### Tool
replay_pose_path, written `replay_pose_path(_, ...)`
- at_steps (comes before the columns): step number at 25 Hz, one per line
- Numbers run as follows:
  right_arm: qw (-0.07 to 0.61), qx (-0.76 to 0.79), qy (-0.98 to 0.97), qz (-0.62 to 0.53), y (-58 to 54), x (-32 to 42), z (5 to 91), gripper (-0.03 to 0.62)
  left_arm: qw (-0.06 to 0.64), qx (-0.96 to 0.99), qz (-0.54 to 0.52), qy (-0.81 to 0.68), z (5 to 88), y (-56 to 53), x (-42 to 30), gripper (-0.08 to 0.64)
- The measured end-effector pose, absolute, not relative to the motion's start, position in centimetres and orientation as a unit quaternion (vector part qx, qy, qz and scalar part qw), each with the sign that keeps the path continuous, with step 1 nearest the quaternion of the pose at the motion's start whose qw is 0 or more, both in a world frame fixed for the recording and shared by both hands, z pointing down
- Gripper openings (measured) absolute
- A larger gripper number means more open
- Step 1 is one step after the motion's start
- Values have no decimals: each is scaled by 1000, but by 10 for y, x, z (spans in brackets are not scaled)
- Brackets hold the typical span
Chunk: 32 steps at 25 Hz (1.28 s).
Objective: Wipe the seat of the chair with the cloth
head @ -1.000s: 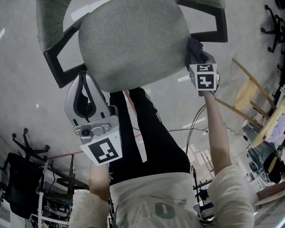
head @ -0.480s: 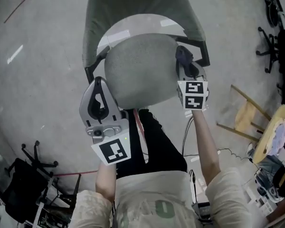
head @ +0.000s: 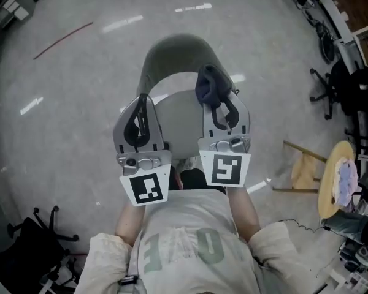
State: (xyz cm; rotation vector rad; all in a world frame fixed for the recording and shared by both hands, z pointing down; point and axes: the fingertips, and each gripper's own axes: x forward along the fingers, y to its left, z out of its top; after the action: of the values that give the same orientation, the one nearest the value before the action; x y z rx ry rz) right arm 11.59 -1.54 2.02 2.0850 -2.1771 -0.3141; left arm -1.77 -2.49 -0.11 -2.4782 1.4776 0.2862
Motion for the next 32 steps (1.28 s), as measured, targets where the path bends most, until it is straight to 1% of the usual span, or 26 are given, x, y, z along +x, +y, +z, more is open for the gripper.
replay_pose_path(5,2,664,-733,-150,28,78,-53,58,161,-841,134,498,-68,-7,-36,15)
replay_pose_path(7,-23,649,-745,-153,37,72,-63,58,186,-838,134,495,-77,2,-33,15)
replay_pose_path(9,-38,644,-749,-150,38,71,-62,58,195,-839,125,493,-75,5,-30,15)
replay_pose_path(13,-26,650,-749,-129,34,74,-42,58,187,-841,114,495,-67,6,-24,15)
replay_pose_path(16,-30,652,-748,-122,33,77,-42,58,185,-841,113,496,-67,6,-22,15)
replay_pose_path(21,-25,657,-743,-122,29,81,-44,58,163,-848,114,492,-64,1,-22,15)
replay_pose_path(32,-21,661,-741,-113,25,91,-38,58,164,-835,112,514,-61,-4,-29,15)
